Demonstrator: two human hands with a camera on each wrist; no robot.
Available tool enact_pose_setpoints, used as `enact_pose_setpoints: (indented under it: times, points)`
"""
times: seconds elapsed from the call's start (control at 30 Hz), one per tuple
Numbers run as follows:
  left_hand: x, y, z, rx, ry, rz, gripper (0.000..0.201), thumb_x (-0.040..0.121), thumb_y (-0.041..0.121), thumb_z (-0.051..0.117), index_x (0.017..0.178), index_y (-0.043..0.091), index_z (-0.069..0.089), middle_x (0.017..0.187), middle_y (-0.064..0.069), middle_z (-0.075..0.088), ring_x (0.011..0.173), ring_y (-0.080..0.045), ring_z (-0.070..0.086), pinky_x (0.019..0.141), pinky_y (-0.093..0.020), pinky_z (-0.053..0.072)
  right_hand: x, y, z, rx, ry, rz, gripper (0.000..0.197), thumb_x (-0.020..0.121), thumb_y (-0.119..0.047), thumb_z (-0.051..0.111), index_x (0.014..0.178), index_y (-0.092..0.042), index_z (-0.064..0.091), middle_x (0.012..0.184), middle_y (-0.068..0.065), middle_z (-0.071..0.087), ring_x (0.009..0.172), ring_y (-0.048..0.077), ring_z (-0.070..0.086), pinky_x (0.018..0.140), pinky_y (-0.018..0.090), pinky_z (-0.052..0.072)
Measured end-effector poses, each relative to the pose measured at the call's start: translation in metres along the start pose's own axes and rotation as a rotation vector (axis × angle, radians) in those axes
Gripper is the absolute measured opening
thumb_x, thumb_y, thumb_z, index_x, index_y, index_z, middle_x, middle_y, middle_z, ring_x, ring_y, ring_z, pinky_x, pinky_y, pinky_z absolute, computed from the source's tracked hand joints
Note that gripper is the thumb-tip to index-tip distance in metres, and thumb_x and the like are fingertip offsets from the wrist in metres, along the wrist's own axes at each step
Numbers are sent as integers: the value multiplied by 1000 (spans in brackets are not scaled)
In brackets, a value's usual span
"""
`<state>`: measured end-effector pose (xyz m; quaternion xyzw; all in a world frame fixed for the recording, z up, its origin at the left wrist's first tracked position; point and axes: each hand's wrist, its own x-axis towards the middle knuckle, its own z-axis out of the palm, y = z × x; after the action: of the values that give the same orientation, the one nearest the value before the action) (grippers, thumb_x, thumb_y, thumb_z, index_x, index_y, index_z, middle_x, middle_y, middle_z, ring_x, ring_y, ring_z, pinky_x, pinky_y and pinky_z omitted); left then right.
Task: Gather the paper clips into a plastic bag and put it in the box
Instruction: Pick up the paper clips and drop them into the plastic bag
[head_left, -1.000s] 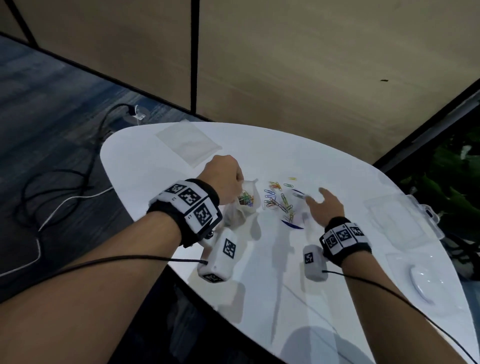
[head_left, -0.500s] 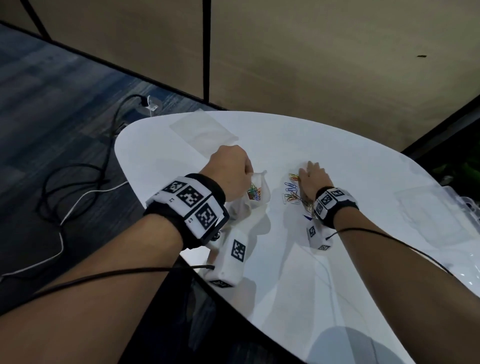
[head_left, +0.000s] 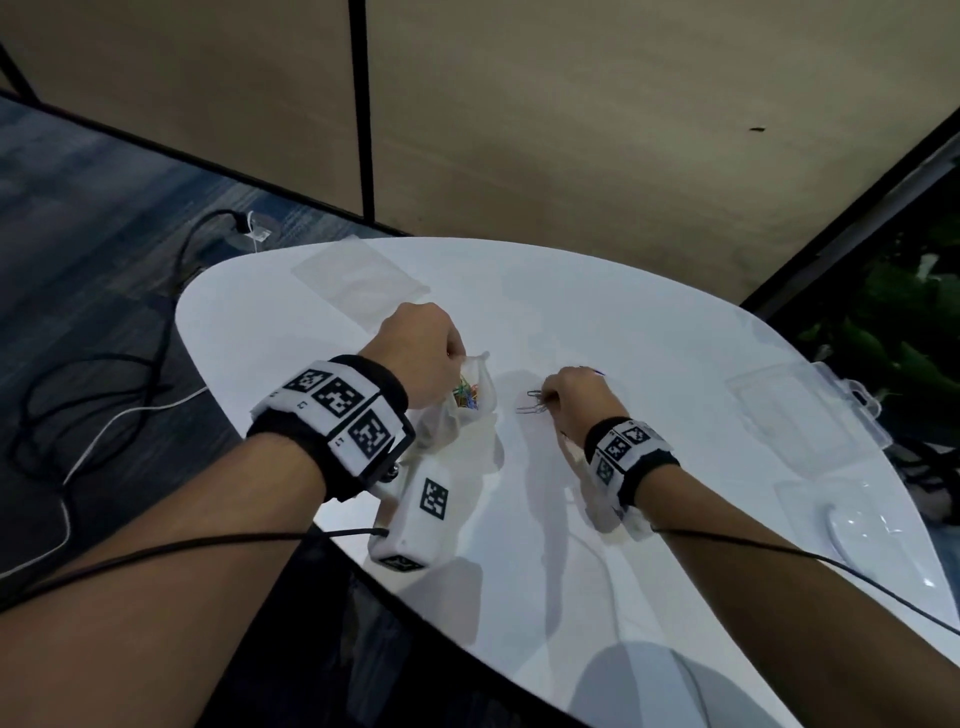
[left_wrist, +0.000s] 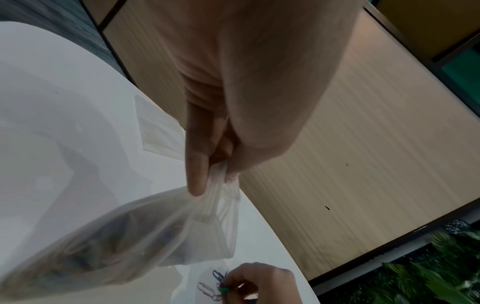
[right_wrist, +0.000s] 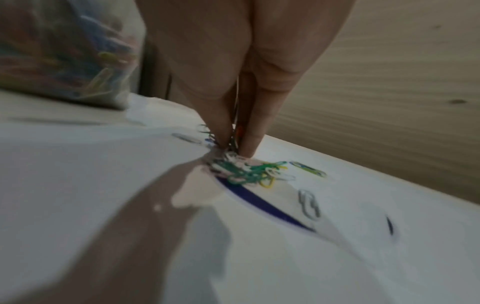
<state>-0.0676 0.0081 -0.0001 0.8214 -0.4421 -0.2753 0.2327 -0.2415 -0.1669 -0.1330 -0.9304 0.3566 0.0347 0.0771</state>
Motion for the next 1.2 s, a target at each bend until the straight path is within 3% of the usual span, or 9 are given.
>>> enact_pose_setpoints:
  times: [0.13, 0.2, 0.3, 0.4, 0.57, 0.8, 0.97, 1.07, 1.2]
  points:
    - [2, 8, 4, -5, -1, 10, 21, 92, 7, 58, 94, 9, 78, 89, -7, 74, 85, -26, 72, 83, -37, 61, 2, 20, -16, 488, 96, 398, 11, 81, -6, 68, 84, -12, 78, 79, 3, 74, 74, 16, 68, 72, 16, 50]
    - [4, 12, 7, 13, -13, 5, 20, 92, 7, 57, 89, 9, 77, 82, -5, 70, 84, -26, 72, 83, -37, 61, -5, 22, -28, 982, 72, 565, 9, 78, 0, 74, 88, 0, 75, 81, 14, 74, 67, 21, 68, 69, 23, 57]
    - [7, 17, 10, 40, -20, -7, 34, 90, 4, 57, 60, 18, 64, 68, 0, 62, 81, -27, 72, 80, -36, 61, -20, 5, -59, 1716, 54, 555, 13, 84, 7, 68, 97, 9, 67, 94, 20, 70, 85, 26, 69, 80, 30, 61]
    - [10, 20, 13, 30, -20, -14, 33, 89, 6, 59, 59, 19, 65, 70, -3, 67, 80, -27, 73, 79, -36, 61, -36, -26, -84, 1950, -46, 434, 13, 88, 8, 61, 100, 8, 64, 90, 15, 71, 90, 22, 70, 82, 26, 60]
    - [8, 22, 18, -20, 21, -7, 23, 89, 9, 56, 82, 12, 78, 75, -3, 71, 79, -26, 73, 81, -38, 61, -44, -78, -84, 1617, -86, 325, 8, 87, 8, 63, 92, 3, 68, 86, 16, 68, 73, 21, 69, 76, 25, 60]
    - [7, 21, 19, -86, 55, -23, 25, 89, 4, 54, 88, 9, 78, 85, -10, 75, 83, -28, 73, 84, -39, 60, -37, -95, -86, 560, -4, -6, 20, 83, -6, 64, 93, -15, 79, 93, 3, 76, 86, 17, 69, 84, 29, 55]
    - [9, 18, 18, -92, 65, -13, 25, 90, 5, 54, 93, 9, 78, 92, -10, 75, 85, -28, 73, 85, -38, 60, -39, -84, -94, 670, -39, -191, 15, 86, -12, 64, 89, -14, 78, 87, 0, 77, 85, 14, 72, 83, 31, 57]
    - [10, 11, 13, -117, 69, -30, 21, 90, 6, 58, 91, 9, 78, 93, -9, 75, 85, -27, 73, 82, -38, 61, -33, -45, -85, 1135, 33, 32, 13, 92, -13, 64, 99, -10, 75, 97, 12, 76, 93, 24, 72, 85, 39, 59]
    - [8, -3, 9, -107, 60, -35, 19, 90, 5, 59, 92, 9, 78, 95, -10, 74, 83, -27, 73, 80, -37, 62, -17, 29, -42, 438, -41, 455, 37, 101, -25, 46, 134, -12, 56, 142, 11, 55, 130, 28, 51, 111, 33, 36]
